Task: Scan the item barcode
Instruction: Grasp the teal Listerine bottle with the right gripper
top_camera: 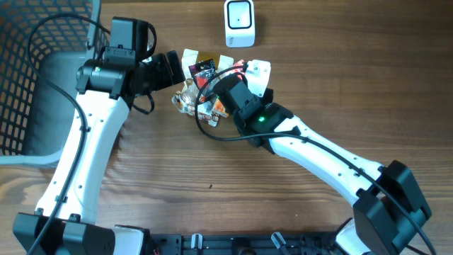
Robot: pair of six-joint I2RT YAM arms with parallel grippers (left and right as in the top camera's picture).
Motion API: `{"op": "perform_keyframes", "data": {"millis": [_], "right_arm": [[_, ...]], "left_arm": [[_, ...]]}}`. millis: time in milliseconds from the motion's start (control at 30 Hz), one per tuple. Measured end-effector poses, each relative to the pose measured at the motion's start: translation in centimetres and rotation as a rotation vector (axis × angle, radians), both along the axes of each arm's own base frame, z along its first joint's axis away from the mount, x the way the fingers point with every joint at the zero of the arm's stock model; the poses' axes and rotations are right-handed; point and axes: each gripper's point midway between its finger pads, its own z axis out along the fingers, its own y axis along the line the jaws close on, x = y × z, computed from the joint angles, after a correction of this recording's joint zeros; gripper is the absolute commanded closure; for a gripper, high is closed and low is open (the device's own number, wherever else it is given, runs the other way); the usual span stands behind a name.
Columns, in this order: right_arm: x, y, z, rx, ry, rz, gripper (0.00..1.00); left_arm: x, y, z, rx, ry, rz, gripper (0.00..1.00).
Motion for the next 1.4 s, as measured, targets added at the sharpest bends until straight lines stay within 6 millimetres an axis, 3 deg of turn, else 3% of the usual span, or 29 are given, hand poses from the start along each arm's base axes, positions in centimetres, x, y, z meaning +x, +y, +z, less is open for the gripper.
{"op": "perform_keyframes", "data": {"millis": [133,267,400,467,600,700,800,933,1067,1300,1400], "right_arm": [[-0.3,0.8,-0.3,-0.027,0.027,0.087,0.02],[-0.9,1.3,0.0,-0.068,0.06,0.175,0.01],[-0.8,2.2,3.5,0.02,0.082,0.249,0.0],[-0.1,1.1,4.8,0.068,0.088,0.254,0.0],[0.4,-2.9,5.2,0.015,0.127,0.275,0.0],[-0.8,-3.8,4.6,-0.042,0.189,0.348,0.0],[-2.3,-2.6,3.8,-0.072,0.23,0.534,0.01],[-4.6,-1.3,0.6,-0.058,0.288,0.706,0.0],[-4.4,-0.6,-1.6,-0.038,0.233,0.744,0.0],[-2.8,0.4,-3.3,0.013,0.086,0.725,0.0],[-2.1,0.8,-3.9,0.034,0.066,0.709,0.06]], "left_arm": [[0.0,0.0,0.0,0.0,0.0,0.0,0.0],[0.0,0.0,0.0,-0.001,0.0,0.002,0.0],[0.0,0.0,0.0,-0.001,0.0,0.002,0.0],[0.0,0.0,0.0,-0.001,0.0,0.002,0.0],[0.0,0.0,0.0,-0.001,0.0,0.002,0.0],[0.0,0.0,0.0,-0.001,0.0,0.002,0.0],[0.0,0.0,0.0,-0.001,0.001,0.002,0.0],[0.0,0.0,0.0,-0.001,0.0,0.002,0.0],[0.0,0.0,0.0,-0.001,0.0,0.002,0.0],[0.0,0.0,0.0,-0.001,0.0,0.002,0.0],[0.0,0.0,0.0,-0.001,0.0,0.002,0.0]]}}
